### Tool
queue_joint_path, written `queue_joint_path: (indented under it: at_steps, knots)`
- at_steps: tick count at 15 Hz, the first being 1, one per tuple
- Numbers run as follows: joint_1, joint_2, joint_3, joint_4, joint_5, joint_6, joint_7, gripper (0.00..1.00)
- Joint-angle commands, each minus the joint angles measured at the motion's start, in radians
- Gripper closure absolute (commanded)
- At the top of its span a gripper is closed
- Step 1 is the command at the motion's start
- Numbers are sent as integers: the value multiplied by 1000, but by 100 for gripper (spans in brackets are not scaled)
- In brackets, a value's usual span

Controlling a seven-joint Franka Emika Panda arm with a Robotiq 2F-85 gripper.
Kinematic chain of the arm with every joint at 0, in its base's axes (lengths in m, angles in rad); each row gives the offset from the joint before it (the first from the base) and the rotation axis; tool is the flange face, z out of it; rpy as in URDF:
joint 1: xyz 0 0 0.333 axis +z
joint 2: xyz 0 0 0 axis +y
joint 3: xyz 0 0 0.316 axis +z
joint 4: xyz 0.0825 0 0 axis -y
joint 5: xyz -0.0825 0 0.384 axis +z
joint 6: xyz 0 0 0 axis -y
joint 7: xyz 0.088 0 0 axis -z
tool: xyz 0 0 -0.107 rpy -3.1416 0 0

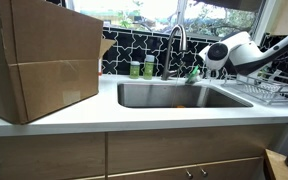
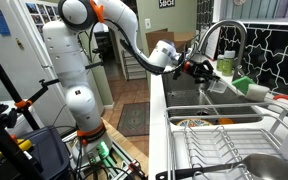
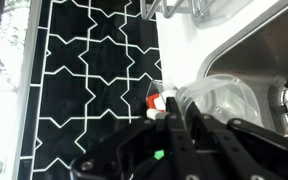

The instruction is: Pick up the small clear lunch box and fetch some water, pour the water onto the plate in the sink twice, put the small clear lunch box on the white kitchen counter in front of the sink

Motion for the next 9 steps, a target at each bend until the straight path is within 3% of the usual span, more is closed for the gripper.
queue_joint_path:
  at_steps: [1, 9]
  knots:
    - [1, -50, 6, -58, -65, -46, 22, 97]
    - [10, -85, 24, -92, -207, -101, 61, 97]
